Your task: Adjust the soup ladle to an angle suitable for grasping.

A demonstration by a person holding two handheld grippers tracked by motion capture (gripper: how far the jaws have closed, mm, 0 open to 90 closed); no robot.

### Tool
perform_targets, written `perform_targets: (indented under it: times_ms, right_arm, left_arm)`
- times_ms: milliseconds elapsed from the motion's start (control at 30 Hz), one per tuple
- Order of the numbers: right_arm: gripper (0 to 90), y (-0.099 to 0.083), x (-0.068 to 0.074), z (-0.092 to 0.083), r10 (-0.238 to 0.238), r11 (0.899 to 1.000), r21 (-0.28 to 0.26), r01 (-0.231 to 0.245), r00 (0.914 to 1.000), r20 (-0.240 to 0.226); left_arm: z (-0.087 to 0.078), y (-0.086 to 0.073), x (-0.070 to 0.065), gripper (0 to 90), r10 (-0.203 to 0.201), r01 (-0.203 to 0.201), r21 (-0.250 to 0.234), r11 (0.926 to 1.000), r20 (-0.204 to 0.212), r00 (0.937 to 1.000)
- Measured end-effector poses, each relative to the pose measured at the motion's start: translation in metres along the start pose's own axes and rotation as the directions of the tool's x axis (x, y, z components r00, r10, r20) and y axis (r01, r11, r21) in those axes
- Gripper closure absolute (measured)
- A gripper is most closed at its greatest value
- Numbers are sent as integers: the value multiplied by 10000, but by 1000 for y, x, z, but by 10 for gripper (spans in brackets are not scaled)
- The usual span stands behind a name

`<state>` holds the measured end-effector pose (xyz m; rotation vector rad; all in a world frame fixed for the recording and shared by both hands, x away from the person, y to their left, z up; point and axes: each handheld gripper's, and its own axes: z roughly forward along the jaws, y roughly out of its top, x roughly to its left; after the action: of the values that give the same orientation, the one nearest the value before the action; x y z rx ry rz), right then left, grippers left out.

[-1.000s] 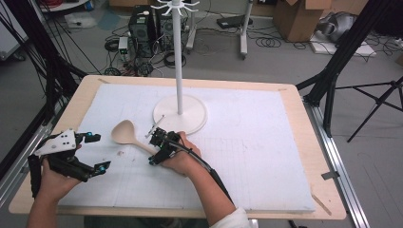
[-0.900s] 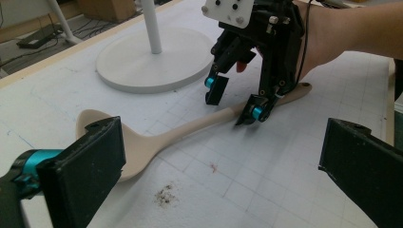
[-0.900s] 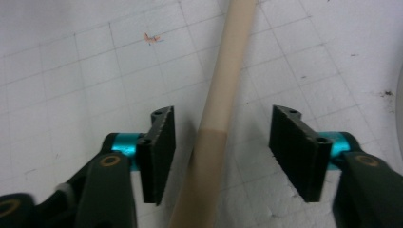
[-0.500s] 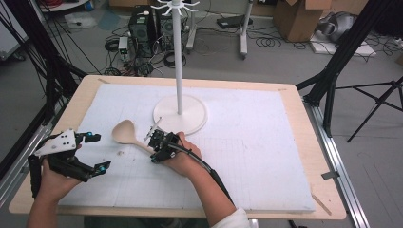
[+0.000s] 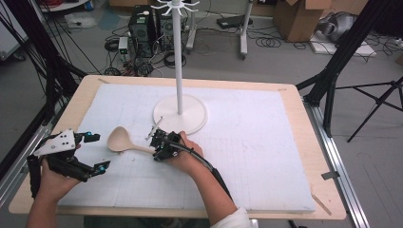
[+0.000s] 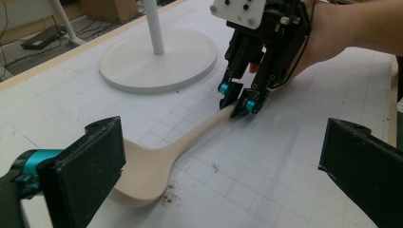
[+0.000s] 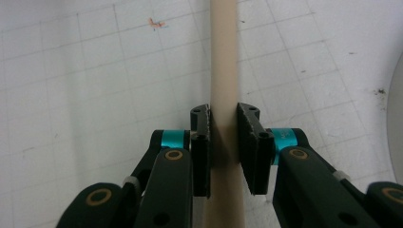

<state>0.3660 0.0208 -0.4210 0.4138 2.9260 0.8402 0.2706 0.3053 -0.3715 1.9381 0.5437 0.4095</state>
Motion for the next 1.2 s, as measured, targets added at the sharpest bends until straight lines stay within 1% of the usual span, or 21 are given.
perform_targets:
  times_ms: [67,200,233,267,300,333,433,600,633,700,733,767,800,900,933,967,1000,1033,1100,1167,1200]
  right_arm:
    - [765,0,1,-1,-73,10000,43,73,10000,31]
    - [767,-1,1,-1,-387,9992,36,387,9992,-104]
    - [767,-1,1,-2,-604,9982,29,605,9980,-182]
    - [767,-1,1,-2,-604,9982,29,605,9980,-182]
    - [767,-1,4,-4,-358,9991,217,364,9990,-280]
    - [767,-1,4,-4,-358,9991,217,364,9990,-280]
    - [767,-2,2,-4,-893,9960,-63,891,9952,-389]
    - [767,-3,3,-6,-979,9951,-220,968,9939,-517]
    - [767,-3,4,-8,-877,9961,-87,873,9943,-612]
    - [767,-3,2,-7,-1221,9922,-329,1203,9907,-603]
    - [767,-3,2,-7,-1221,9922,-329,1203,9907,-603]
    - [767,-3,4,-9,-1041,9946,-108,1036,9924,-661]
    - [766,-4,4,-7,-1153,9933,-185,1143,9906,-729]
    - [766,-4,4,-7,-1220,9925,-128,1213,9892,-812]
    - [766,-5,5,-7,-1022,9947,30,1029,9908,-882]
    - [766,-4,4,-5,-1429,9897,-219,1415,9859,-865]
    - [766,-5,5,-6,-1180,9929,25,1188,9886,-937]
    - [766,-5,4,-4,-1496,9887,-223,1481,9840,-972]
    - [766,-5,3,-3,-1647,9863,-221,1633,9811,-1017]
    - [765,-5,3,-3,-1602,9871,-243,1585,9818,-1019]
    - [764,-5,4,-4,-1389,9903,-81,1388,9851,-1010]
  left_arm:
    - [-1,0,0,17,15,-15,-5,10000,1,10000]
    - [-2,0,0,17,-1,1,-36,10000,-21,10000]
    - [-2,0,1,17,21,-21,-14,10000,-20,10000]
    - [-2,0,1,17,19,-19,-5,10000,-26,10000]
    - [-2,0,1,17,10,-10,-24,10000,-36,10000]
    - [-2,0,1,17,9,-9,-18,10000,-30,10000]
    - [-1,0,0,17,-1,1,-51,10000,-21,10000]
    - [-1,0,0,17,10,-10,-4,10000,-35,10000]
    - [-1,0,0,17,34,-33,20,10000,-49,10000]
    - [0,0,0,17,-11,11,11,10000,-51,10000]
    - [0,0,0,17,-26,26,15,10000,-58,10000]
    - [0,0,0,17,-28,28,21,10000,-62,10000]
    - [0,0,0,17,-12,13,39,10000,-66,10000]
    - [0,0,0,17,-28,28,22,10000,-57,10000]
    - [0,0,0,17,-24,25,29,10000,-51,10000]
    - [0,0,1,17,-11,12,63,10000,-68,10000]
    - [0,0,1,17,-38,39,58,10000,-75,10000]
    - [0,-1,1,17,-53,53,64,10000,-68,10000]
    - [0,-1,1,17,-70,71,78,9999,-87,9999]
    - [0,-1,1,17,-48,49,62,10000,-73,10000]
    - [0,-1,1,17,-44,44,65,10000,-71,10000]
